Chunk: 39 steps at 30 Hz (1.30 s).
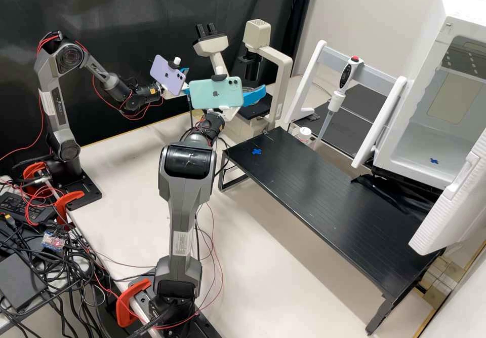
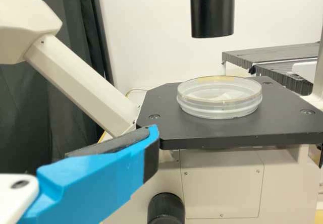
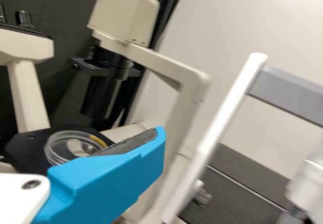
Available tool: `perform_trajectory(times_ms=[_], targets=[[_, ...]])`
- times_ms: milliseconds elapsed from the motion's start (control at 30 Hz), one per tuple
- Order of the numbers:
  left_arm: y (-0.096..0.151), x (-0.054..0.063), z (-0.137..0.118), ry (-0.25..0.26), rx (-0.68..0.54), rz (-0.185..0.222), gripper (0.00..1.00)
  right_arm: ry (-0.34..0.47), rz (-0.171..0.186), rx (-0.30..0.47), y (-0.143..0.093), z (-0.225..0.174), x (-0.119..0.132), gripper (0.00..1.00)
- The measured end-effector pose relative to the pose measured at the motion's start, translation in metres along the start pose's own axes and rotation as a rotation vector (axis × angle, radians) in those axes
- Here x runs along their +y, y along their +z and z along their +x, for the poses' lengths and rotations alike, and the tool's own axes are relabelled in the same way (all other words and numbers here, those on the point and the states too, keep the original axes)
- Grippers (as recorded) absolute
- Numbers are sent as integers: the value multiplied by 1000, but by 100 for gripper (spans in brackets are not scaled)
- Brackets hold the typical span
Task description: Move the petri dish to the bench
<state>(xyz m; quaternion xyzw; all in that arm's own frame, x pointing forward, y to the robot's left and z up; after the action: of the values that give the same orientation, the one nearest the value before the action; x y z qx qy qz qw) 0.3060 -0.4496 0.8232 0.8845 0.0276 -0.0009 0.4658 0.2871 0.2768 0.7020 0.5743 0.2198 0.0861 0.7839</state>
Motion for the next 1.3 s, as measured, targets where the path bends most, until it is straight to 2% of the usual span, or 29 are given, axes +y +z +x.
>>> perform_trajectory(times_ms=[133, 233, 433, 500, 633, 833, 1000, 1133, 1200, 1300], targets=[[0, 0, 0, 0, 0, 0, 100, -50, 46, -20, -9, 26, -5, 100], [0, 0, 0, 0, 0, 0, 100, -80, 98, -38, -15, 44, -7, 100], [0, 0, 0, 0, 0, 0, 100, -126, 141, -70, -17, 73, -13, 100], [0, 0, 0, 0, 0, 0, 100, -142, 169, -97, -13, 84, -17, 100], [0, 0, 0, 0, 0, 0, 100, -161, 186, -142, -7, 97, -26, 100], [0, 0, 0, 0, 0, 0, 100, -195, 237, -204, 6, 109, -44, 100], [0, 0, 0, 0, 0, 0, 100, -217, 244, -212, 10, 114, -55, 100], [0, 0, 0, 0, 0, 0, 100, -214, 259, -221, 10, 117, -53, 100], [0, 0, 0, 0, 0, 0, 100, -220, 279, -236, 11, 118, -56, 100], [0, 0, 0, 0, 0, 0, 100, -227, 282, -248, 13, 119, -59, 100]])
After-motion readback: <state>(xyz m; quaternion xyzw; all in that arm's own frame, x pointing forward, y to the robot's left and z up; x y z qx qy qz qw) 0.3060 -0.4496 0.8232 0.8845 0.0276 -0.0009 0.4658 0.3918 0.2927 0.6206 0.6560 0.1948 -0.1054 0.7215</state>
